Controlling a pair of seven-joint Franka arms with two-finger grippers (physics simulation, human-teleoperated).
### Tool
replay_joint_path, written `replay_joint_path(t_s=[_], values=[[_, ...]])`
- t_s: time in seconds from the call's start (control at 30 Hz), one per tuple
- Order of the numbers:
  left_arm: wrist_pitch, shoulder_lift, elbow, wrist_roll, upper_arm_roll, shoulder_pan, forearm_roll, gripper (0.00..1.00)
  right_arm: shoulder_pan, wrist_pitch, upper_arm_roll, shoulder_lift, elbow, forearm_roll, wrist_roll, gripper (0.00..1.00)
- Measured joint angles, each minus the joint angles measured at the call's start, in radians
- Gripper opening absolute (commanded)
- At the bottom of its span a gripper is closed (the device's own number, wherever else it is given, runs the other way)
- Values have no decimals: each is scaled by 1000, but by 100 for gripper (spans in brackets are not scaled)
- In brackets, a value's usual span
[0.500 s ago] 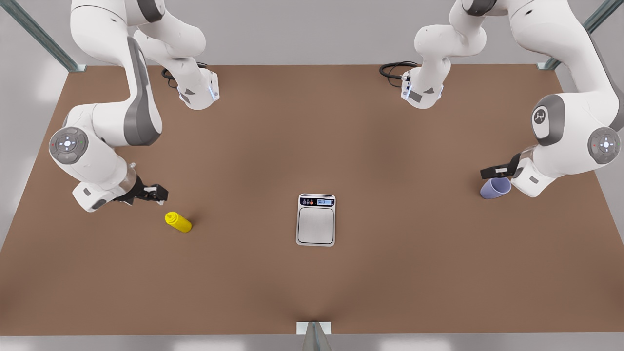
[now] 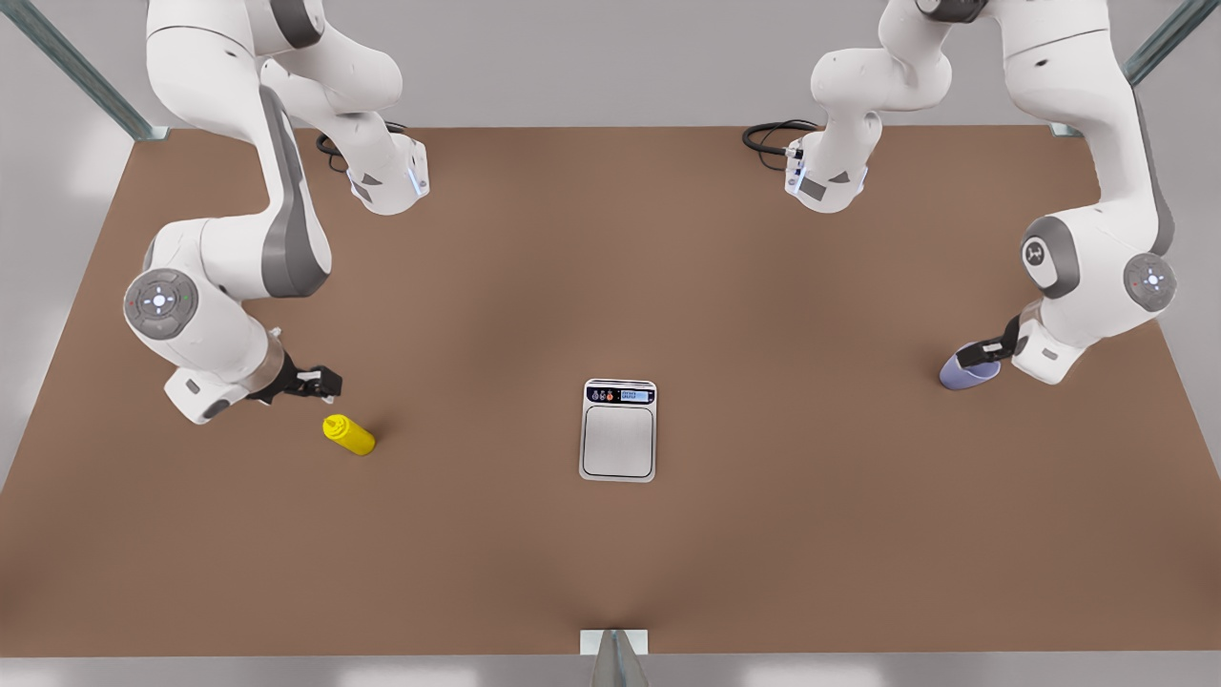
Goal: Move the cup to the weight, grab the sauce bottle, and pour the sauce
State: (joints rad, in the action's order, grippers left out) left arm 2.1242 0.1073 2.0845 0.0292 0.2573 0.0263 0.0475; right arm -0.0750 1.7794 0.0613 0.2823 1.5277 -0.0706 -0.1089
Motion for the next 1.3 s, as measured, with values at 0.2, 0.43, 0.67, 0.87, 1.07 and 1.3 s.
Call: replay_joint_path(t_s=[0.2, 0.43, 0.67, 0.87, 1.07, 1.3], values=[[197, -10, 151, 15, 23, -8, 2, 96, 11, 1, 2, 20, -1, 1, 48, 100], [282, 86, 141, 18, 30, -11, 6, 93, 9, 18, 2, 38, 1, 2, 48, 100], [353, 161, 149, 20, 46, -17, 7, 88, 9, 31, 2, 56, 6, 5, 55, 100], [355, 193, 150, 20, 46, -17, 9, 72, 62, 30, 2, 81, 0, 5, 274, 100], [370, 235, 150, 20, 46, -17, 10, 34, 179, 51, 3, 123, -16, 51, 654, 100], [370, 235, 149, 20, 49, -17, 10, 21, 339, 140, 3, 196, -8, 281, 1250, 100]])
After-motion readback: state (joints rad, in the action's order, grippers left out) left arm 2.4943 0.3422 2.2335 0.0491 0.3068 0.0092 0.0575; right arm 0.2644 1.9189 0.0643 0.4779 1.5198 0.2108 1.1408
